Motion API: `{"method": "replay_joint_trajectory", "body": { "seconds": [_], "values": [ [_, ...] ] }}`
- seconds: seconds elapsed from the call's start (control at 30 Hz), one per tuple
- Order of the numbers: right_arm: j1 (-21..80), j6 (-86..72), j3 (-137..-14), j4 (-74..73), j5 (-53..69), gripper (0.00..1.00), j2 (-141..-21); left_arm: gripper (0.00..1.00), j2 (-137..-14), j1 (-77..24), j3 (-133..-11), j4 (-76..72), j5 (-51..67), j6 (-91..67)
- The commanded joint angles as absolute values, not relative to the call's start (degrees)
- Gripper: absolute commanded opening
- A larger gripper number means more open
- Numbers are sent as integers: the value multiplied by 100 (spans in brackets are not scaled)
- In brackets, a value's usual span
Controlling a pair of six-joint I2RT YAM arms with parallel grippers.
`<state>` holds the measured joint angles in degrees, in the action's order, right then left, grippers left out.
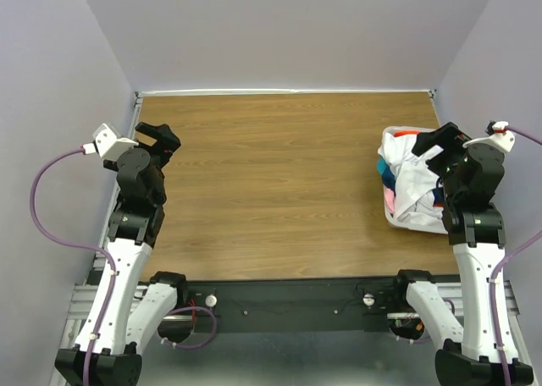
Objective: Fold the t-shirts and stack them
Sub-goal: Grab the tshirt from the pile
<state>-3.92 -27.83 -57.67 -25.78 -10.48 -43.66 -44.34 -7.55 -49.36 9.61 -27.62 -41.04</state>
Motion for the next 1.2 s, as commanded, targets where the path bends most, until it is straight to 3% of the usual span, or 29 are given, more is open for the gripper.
{"method": "replay_joint_trajectory", "body": {
  "seconds": [0.0,0.23,0.5,0.73,1.0,1.13,1.17],
  "values": [
    [-387,-2681,-5801,-2558,-914,100,-4298,98,-4298,-721,-4861,1064,-2698,-4192],
    [-387,-2566,-5704,-2575,-1160,100,-4683,98,-4464,-721,-4755,879,-2567,-4140],
    [-387,-2689,-6020,-3109,-2590,100,-5789,98,-4816,-721,-4685,695,-2286,-3973],
    [-387,-2777,-6091,-3296,-1654,100,-6512,98,-5141,-721,-4588,457,-2136,-3780],
    [-387,-2927,-5590,-3331,-2109,100,-6609,98,-5247,-721,-4553,440,-2136,-3744],
    [-395,-2997,-5520,-3331,-2030,94,-6916,98,-5230,-721,-4544,439,-2109,-3735],
    [-387,-3014,-5520,-3331,-1995,88,-6978,98,-5221,-721,-4535,439,-2118,-3744]
  ]
}}
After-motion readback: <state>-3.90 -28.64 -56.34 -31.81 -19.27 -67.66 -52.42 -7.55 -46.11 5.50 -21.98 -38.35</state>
